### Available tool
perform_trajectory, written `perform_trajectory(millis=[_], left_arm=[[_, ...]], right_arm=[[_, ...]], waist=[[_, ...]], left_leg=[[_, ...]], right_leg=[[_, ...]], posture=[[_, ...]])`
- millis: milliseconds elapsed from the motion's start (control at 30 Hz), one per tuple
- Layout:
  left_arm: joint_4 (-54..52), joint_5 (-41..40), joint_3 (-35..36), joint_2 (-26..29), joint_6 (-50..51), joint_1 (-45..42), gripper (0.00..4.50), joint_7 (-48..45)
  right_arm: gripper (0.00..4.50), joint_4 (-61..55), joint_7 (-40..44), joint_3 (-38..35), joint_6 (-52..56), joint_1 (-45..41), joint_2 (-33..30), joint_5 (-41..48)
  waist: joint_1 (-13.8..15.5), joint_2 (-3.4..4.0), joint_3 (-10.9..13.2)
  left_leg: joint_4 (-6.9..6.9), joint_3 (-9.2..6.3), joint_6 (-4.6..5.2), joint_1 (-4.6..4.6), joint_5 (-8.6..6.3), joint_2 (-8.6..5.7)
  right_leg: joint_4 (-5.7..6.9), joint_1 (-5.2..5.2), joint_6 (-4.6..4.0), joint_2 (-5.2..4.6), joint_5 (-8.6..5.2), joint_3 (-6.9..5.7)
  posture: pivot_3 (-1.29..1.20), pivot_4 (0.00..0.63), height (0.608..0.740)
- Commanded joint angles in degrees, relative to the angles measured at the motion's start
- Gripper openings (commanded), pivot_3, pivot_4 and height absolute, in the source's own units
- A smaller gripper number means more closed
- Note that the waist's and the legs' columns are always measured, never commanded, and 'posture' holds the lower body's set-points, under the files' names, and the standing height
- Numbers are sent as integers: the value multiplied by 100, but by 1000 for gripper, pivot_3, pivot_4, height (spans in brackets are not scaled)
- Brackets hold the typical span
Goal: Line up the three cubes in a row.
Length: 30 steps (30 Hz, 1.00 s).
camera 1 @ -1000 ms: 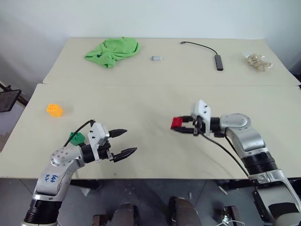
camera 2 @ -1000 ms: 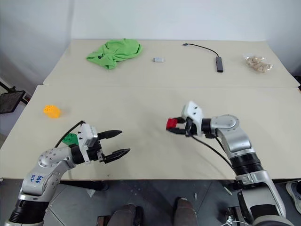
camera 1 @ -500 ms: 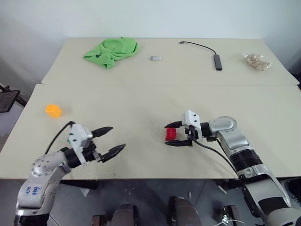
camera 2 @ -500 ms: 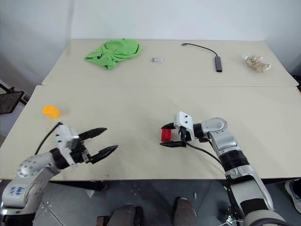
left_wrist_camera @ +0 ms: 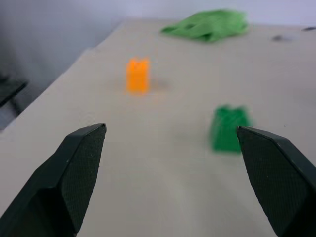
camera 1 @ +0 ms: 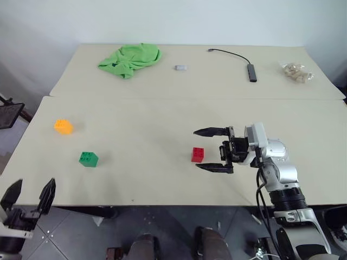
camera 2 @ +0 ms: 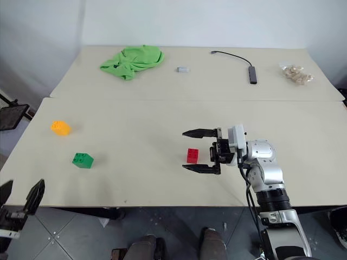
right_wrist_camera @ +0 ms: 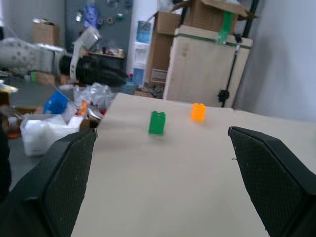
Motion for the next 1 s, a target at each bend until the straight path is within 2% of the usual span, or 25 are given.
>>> perform_trajectory(millis=[33,200,400,467,567,767,833,933,1000], left_arm=[[-119,139,-368,-97,-317,101,4500,-106],[-168,544,-1023,-40,-181,-505,4500,521],[23,804,-1664,109,479,-1496,4500,1264],[73,617,-1756,120,580,-1677,4500,1226],[384,782,-1876,189,724,-1984,3889,1425],[485,807,-1951,398,734,-2058,2016,1337],[525,793,-2105,905,761,-2019,1484,694],[790,196,-2102,2254,711,-2110,1481,-1450],[1378,8,-2189,3092,755,-2673,1481,-2524]], right_arm=[[4467,-272,99,-61,160,-14,-2,217],[4467,-137,125,14,-110,-33,33,-36],[4467,-330,97,107,52,121,-51,-97],[4467,-393,70,125,23,170,-44,-105],[4500,-551,-85,123,25,293,-17,-113],[4500,-677,-323,67,-38,478,-45,-185],[4500,-718,-422,25,-19,543,-83,-202],[4500,-910,-558,-102,146,722,-301,-161],[4500,-1005,-654,-284,211,913,-521,-126]], waist=[[56,-6,-4],[101,-8,-5],[90,-11,-7],[74,-11,-7],[85,-11,-7],[89,-13,-8],[92,-14,-8],[103,-13,-8],[137,-13,-8]], left_leg=[[1,0,0,0,0,0],[4,4,2,0,-1,1],[4,4,1,3,0,0],[4,4,-1,3,-2,1],[4,5,-2,3,-3,1],[5,5,-2,2,-3,1],[5,5,-2,3,-3,1],[6,5,-3,0,-2,1],[6,13,-3,-10,-3,1]], right_leg=[[-3,0,0,0,0,0],[-1,0,-2,0,0,4],[9,0,0,0,1,2],[9,0,1,0,2,0],[10,-2,1,1,2,-1],[10,-2,1,1,2,-2],[10,-2,1,1,2,-1],[14,-8,0,2,1,-3],[18,-23,-3,1,0,0]], posture=[[0,150,740],[0,150,740],[0,150,740],[0,150,740],[0,150,740],[0,150,740],[0,150,740],[0,150,740],[0,150,740]])
